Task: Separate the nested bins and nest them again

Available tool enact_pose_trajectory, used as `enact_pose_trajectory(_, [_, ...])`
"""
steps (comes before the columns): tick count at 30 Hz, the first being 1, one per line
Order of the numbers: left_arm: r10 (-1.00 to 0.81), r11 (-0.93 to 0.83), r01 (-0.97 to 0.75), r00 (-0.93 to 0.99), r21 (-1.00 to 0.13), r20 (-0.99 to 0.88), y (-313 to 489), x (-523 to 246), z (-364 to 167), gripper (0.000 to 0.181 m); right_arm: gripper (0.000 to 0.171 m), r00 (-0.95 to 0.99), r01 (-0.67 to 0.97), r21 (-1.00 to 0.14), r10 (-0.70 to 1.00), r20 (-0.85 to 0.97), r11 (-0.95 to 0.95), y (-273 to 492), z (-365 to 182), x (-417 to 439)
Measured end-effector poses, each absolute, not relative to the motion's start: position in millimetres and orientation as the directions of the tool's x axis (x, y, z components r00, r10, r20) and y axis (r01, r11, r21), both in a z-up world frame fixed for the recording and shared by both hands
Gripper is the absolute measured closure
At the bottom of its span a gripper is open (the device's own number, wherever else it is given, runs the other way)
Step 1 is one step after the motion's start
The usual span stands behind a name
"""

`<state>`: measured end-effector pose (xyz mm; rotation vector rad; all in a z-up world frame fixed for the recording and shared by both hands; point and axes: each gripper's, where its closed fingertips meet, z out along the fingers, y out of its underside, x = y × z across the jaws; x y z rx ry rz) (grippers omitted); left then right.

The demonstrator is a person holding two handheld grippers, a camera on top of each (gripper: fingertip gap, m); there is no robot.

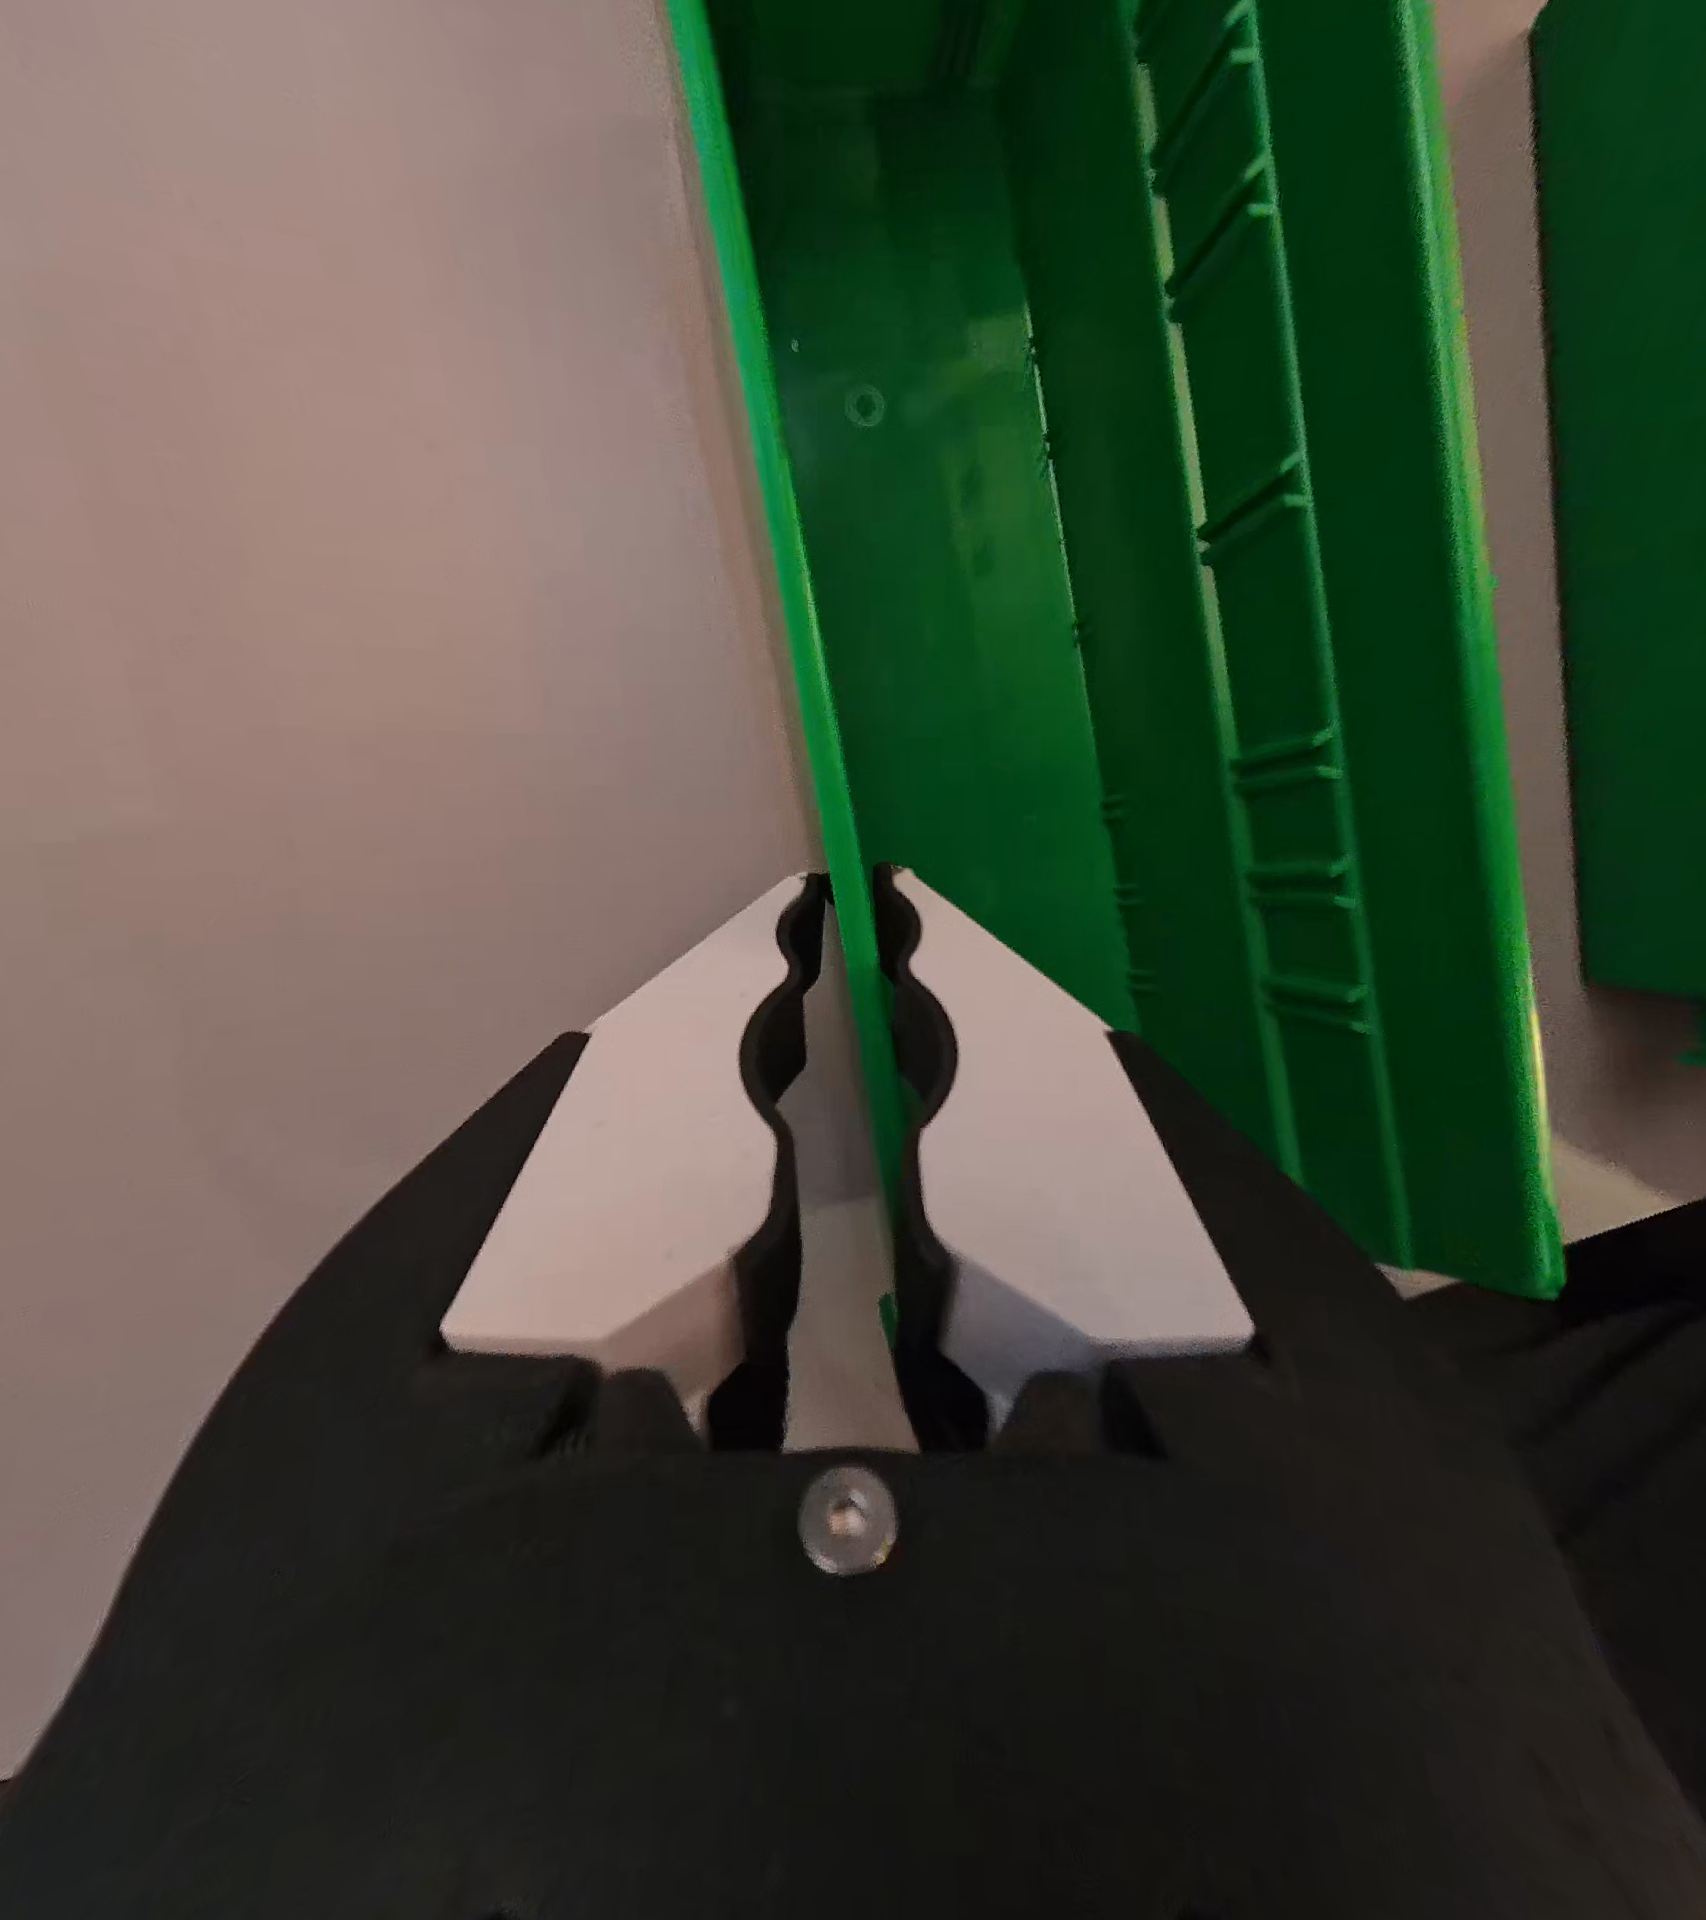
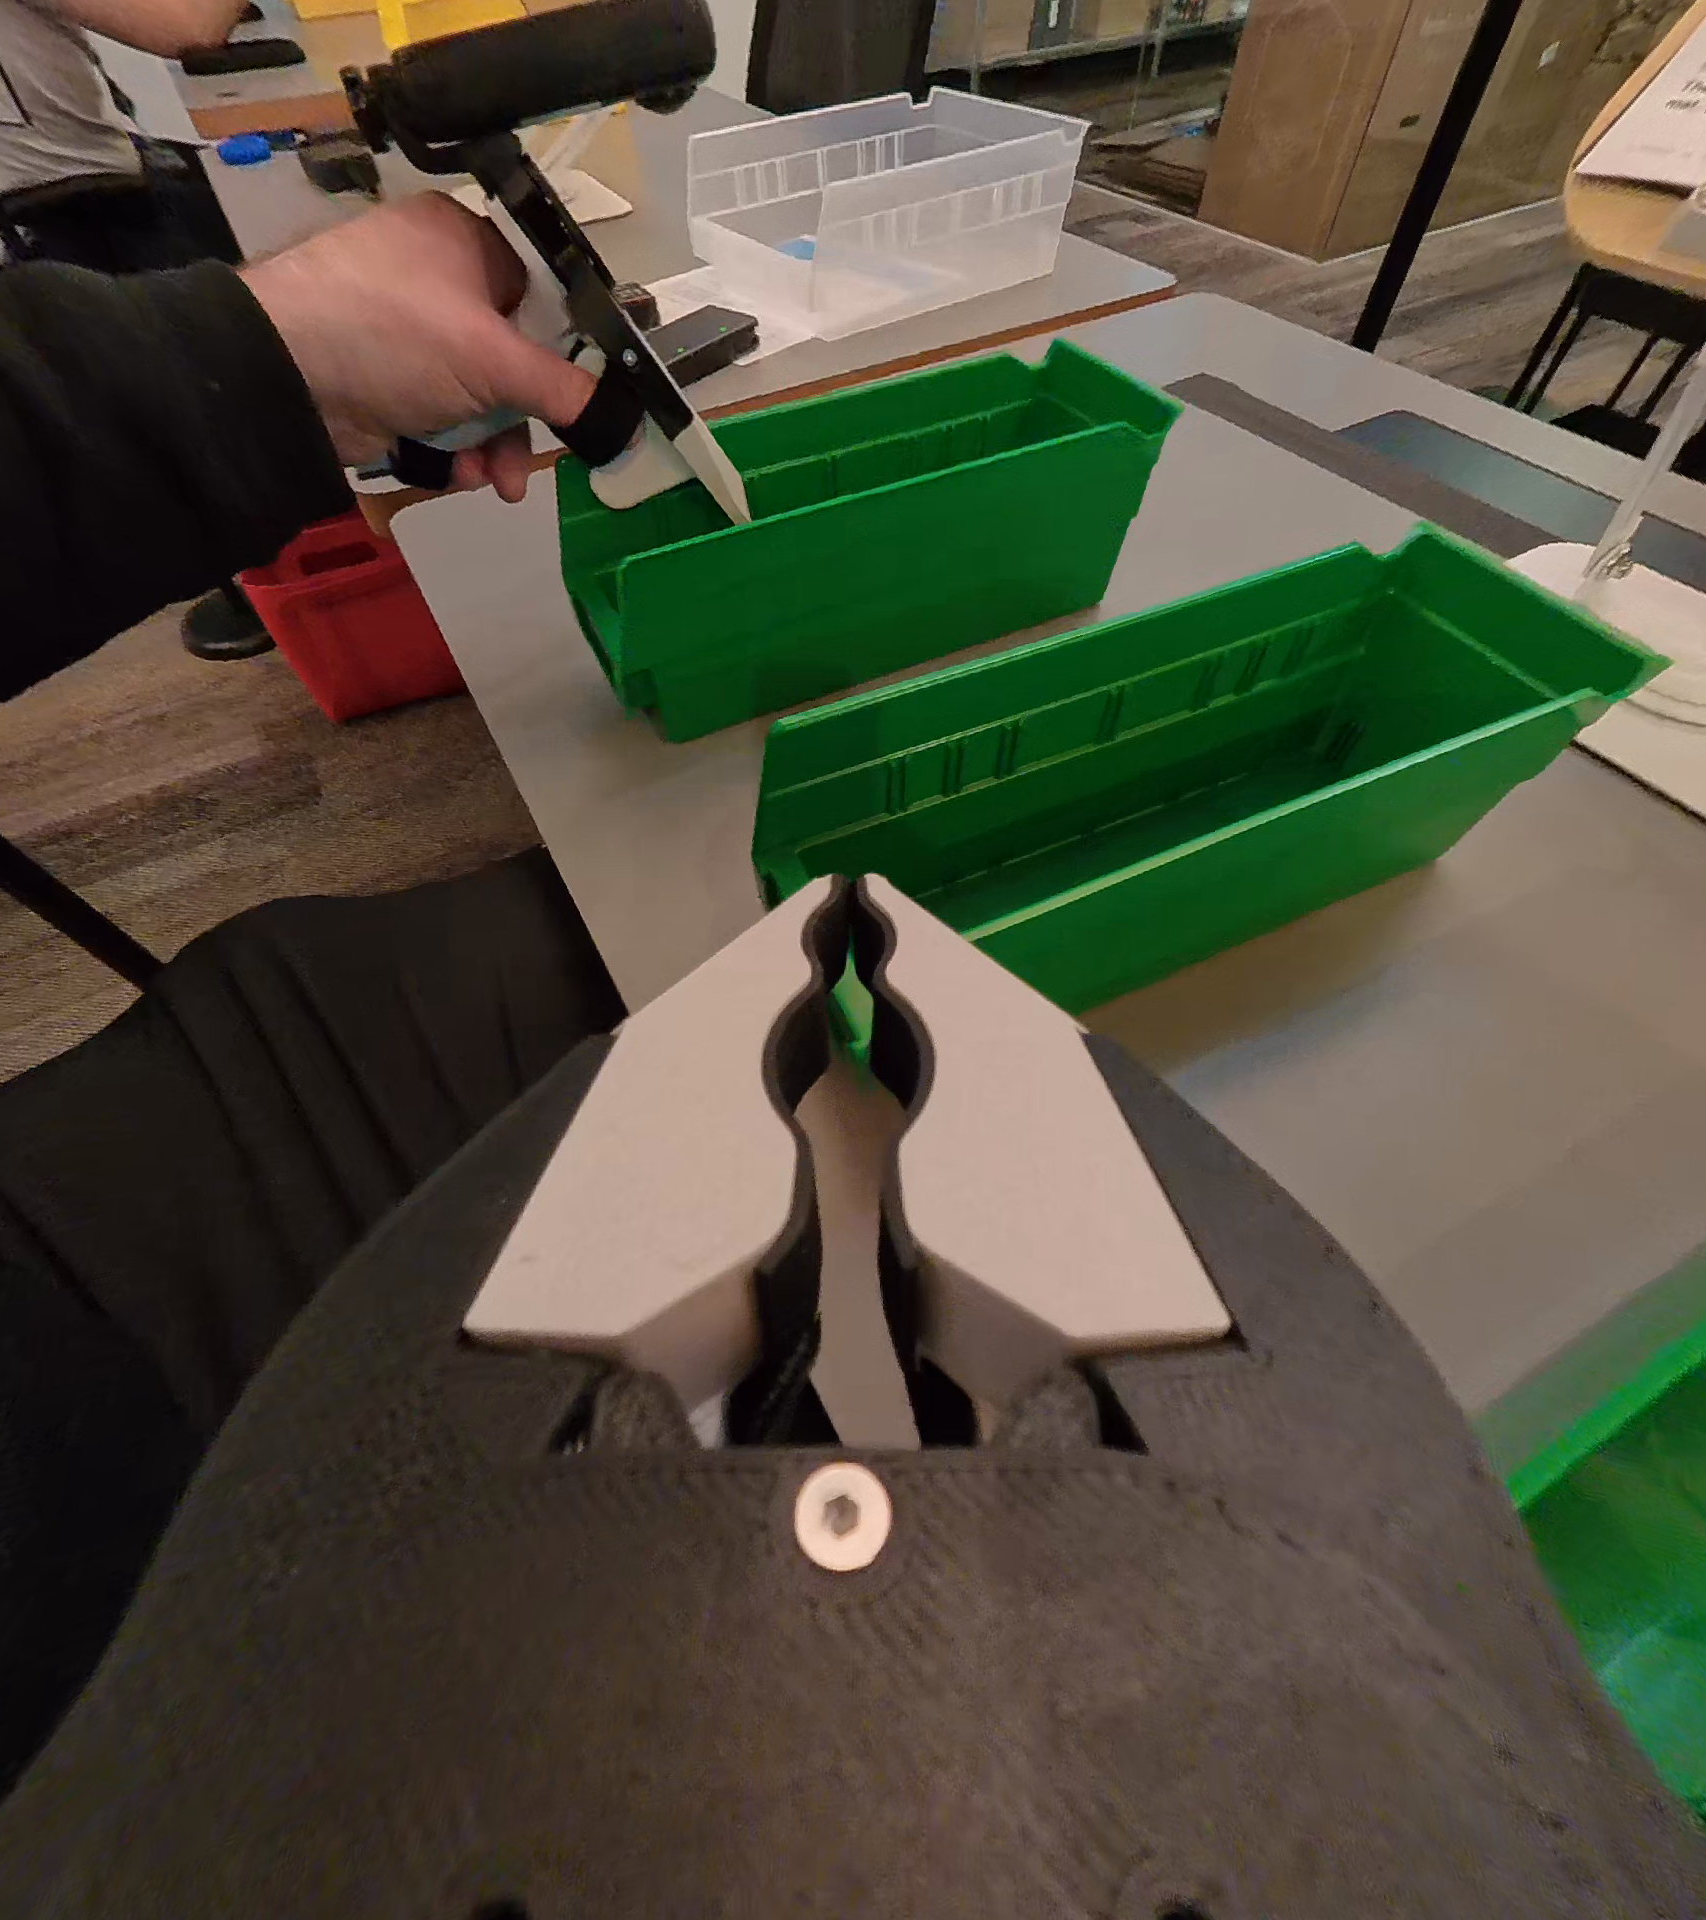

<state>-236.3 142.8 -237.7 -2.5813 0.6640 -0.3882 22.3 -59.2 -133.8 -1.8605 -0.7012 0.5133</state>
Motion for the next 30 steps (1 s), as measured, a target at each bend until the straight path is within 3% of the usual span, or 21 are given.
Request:
enact_pose_trajectory(6, [-0.541, -0.777, -0.403, 0.821, -0.484, 0.184, 142, -229, -237, 0.173, 0.118, 0.812, 0.234, -0.917, 0.583, 0.002, -0.322, -46, -120, 56])
enact_pose_trajectory(10, [-0.543, -0.777, -0.360, 0.799, -0.517, 0.258, 138, -220, -232, 0.143, 0.076, 0.887, 0.239, -0.885, 0.461, 0.031, -0.400, -28, -115, 108])
enact_pose_trajectory(14, [-0.563, -0.764, -0.365, 0.780, -0.532, 0.274, 133, -213, -226, 0.137, 0.047, 0.954, 0.208, -0.826, 0.295, 0.052, -0.524, -4, -122, 178])
enact_pose_trajectory(21, [-0.568, -0.711, -0.297, 0.777, -0.638, 0.271, 147, -202, -210, 0.120, 0.019, 0.989, 0.127, -0.665, 0.148, 0.026, -0.736, 35, -162, 239])
enact_pose_trajectory(24, [-0.574, -0.689, -0.300, 0.781, -0.660, 0.245, 151, -201, -205, 0.116, 0.017, 0.991, 0.102, -0.583, 0.132, -0.008, -0.806, 47, -186, 241])
enact_pose_trajectory(30, [-0.571, -0.672, -0.259, 0.778, -0.694, 0.263, 159, -199, -198, 0.118, 0.025, 0.985, 0.154, -0.405, 0.109, 0.132, -0.901, 54, -221, 261])
